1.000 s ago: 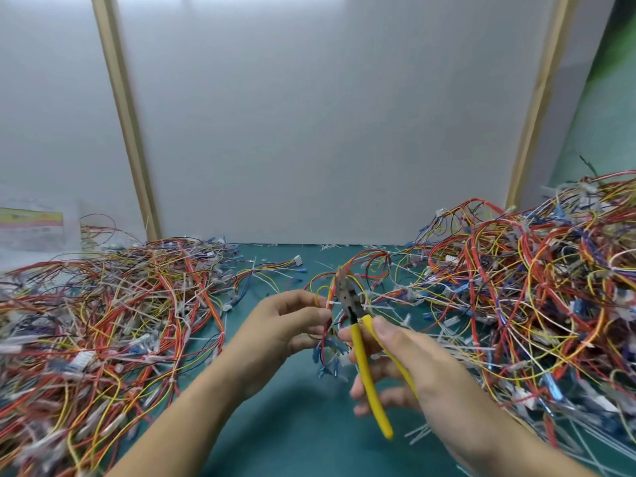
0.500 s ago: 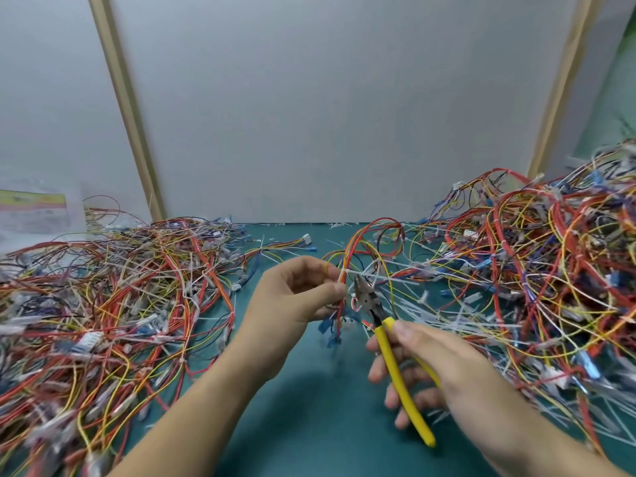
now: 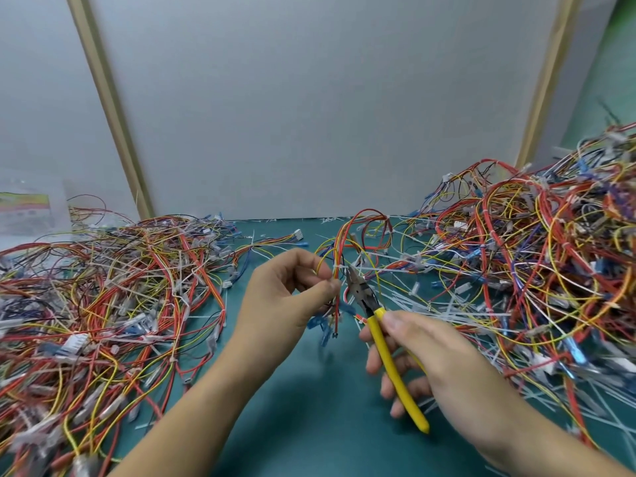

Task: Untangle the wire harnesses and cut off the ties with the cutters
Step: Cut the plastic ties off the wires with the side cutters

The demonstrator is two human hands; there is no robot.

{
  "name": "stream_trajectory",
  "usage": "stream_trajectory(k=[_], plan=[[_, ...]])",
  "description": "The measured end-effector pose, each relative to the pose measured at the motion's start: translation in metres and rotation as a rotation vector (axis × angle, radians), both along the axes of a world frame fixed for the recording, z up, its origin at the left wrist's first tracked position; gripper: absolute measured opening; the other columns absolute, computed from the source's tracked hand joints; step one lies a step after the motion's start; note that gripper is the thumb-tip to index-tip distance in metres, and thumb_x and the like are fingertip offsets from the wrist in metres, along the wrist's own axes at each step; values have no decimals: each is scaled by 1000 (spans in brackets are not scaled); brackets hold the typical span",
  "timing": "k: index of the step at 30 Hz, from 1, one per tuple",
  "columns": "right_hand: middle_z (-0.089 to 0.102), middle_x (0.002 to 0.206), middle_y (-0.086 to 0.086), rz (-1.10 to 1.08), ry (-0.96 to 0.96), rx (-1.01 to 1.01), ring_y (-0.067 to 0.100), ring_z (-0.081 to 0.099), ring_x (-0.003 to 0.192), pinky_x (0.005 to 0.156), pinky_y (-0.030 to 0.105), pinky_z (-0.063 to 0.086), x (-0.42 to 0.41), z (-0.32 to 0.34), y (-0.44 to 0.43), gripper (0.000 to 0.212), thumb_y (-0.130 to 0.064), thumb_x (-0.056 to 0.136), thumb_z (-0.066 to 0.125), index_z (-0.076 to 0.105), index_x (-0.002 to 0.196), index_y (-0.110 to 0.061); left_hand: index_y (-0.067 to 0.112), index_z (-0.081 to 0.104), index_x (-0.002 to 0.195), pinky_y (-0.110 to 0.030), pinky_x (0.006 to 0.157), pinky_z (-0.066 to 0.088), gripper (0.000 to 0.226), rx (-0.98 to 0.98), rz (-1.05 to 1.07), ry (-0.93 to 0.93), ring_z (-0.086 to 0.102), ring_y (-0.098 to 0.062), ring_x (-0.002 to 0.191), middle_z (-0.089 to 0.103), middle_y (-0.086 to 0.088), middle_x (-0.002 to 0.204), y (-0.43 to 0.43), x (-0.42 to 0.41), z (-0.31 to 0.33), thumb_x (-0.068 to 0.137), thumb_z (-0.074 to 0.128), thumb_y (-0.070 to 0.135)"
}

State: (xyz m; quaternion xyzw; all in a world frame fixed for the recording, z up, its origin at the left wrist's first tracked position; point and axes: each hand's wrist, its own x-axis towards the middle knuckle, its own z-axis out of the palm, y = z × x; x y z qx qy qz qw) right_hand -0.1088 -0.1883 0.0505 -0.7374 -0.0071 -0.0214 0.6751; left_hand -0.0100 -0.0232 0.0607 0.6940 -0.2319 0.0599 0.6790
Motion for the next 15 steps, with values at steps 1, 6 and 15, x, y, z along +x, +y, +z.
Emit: stream_trajectory(k=[1, 6, 15], plan=[[70, 80, 5, -2, -3, -4, 22, 62, 64, 59, 42, 55, 0, 0, 0, 41, -57, 82, 48, 72, 89, -24, 14, 65, 77, -22, 59, 54, 20, 7, 1, -4, 65, -12, 61, 65, 1, 62, 0, 0, 0, 82, 73, -4], [69, 78, 4, -3, -7, -26, 21, 61, 62, 56, 39, 55, 1, 1, 0, 41, -58, 83, 47, 72, 87, -26, 20, 66, 74, -29, 64, 55, 24, 44, -2, -25, 65, -15, 63, 64, 2, 62, 0, 0, -1, 83, 74, -1], [66, 73, 1, -4, -4, -33, 19, 59, 59, 53, 36, 53, 0, 2, 2, 43, -62, 87, 48, 72, 86, -26, 14, 64, 79, -32, 66, 56, 19, 54, -11, -42, 65, -15, 64, 64, 2, 61, 0, -1, -1, 83, 74, -2]])
